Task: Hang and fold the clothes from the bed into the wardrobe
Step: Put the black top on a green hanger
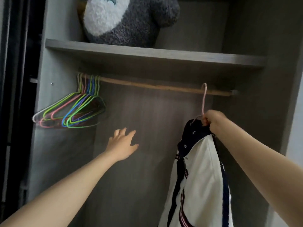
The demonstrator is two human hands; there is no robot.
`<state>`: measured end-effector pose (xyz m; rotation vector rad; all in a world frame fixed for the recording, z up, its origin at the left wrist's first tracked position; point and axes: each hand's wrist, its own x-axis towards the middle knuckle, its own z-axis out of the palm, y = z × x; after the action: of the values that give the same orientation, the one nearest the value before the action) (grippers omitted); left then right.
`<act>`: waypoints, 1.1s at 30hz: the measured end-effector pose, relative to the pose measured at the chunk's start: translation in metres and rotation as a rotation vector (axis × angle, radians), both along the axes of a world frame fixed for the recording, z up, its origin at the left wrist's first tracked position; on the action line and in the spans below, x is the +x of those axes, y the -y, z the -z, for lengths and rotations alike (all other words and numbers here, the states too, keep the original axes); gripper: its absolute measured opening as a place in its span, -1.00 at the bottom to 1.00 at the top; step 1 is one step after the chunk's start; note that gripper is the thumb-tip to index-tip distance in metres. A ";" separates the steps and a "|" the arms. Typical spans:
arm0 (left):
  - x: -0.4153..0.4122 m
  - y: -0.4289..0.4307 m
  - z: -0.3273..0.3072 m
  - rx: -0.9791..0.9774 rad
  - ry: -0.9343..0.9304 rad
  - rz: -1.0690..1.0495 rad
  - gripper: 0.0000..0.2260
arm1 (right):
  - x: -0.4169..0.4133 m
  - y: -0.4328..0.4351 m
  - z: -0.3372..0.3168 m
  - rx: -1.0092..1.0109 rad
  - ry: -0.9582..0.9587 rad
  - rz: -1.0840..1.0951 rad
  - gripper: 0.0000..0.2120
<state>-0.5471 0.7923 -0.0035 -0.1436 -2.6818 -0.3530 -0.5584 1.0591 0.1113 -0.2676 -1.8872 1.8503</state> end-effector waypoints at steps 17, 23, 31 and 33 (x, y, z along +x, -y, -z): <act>-0.146 0.029 -0.021 0.075 -0.178 0.199 -0.50 | -0.096 -0.058 -0.040 0.348 0.056 0.450 -0.71; -0.154 0.061 0.003 0.055 -0.267 0.097 -0.56 | -0.113 -0.059 -0.018 0.550 0.149 0.514 -0.85; -0.133 0.085 0.050 -0.034 -0.480 0.006 -0.60 | -0.099 -0.019 -0.006 1.201 0.386 0.791 -0.62; -0.125 0.096 0.056 -0.073 -0.495 -0.039 -0.60 | -0.102 0.013 0.005 1.334 0.211 0.759 -0.62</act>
<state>-0.6721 0.6960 -0.0593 -0.1746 -2.2046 -0.1767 -0.6608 1.0459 0.1061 -0.5726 -2.2542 -0.0601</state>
